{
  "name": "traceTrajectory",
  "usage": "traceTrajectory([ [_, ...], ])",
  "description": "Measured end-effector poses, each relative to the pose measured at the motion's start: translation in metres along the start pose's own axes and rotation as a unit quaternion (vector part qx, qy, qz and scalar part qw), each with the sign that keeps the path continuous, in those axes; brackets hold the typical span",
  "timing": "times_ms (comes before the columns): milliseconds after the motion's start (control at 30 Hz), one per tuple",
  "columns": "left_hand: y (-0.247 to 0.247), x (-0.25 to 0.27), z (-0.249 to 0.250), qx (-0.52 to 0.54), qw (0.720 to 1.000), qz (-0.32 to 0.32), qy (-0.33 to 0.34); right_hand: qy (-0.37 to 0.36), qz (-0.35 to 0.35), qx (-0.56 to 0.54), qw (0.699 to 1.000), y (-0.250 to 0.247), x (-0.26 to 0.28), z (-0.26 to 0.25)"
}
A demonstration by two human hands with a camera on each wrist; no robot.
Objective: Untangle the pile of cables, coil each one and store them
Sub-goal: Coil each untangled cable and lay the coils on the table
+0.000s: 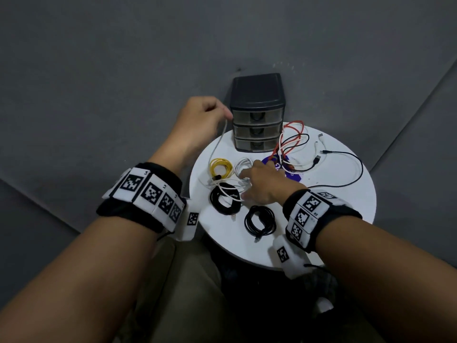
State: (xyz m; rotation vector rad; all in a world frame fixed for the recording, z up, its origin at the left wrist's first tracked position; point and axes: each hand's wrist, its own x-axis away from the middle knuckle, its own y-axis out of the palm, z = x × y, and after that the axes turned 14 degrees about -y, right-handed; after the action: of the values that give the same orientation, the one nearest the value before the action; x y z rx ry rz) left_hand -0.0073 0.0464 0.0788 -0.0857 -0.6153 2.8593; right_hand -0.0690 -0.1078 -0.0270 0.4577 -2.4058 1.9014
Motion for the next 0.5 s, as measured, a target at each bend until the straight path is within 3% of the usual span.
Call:
traceTrajectory([
  [133,-0.021,0.006,0.021,0.037,0.998,0.011,0.052,-0.008,0.02,0.064,0.998,0.006,-0.01,-0.006],
  [300,-0.038,0.011,0.034,0.089,0.992,0.025,0.086,-0.028,0.064,0.061,0.996,0.009,-0.014,-0.001],
  [367,-0.042,0.013,0.037,0.095,0.99,0.03,0.096,-0.052,0.141,-0.022,0.988,0.007,-0.015,0.002],
  [500,-0.048,0.014,0.034,0.106,0.989,0.048,0.096,-0.066,0.295,-0.15,0.941,-0.008,-0.01,-0.001],
])
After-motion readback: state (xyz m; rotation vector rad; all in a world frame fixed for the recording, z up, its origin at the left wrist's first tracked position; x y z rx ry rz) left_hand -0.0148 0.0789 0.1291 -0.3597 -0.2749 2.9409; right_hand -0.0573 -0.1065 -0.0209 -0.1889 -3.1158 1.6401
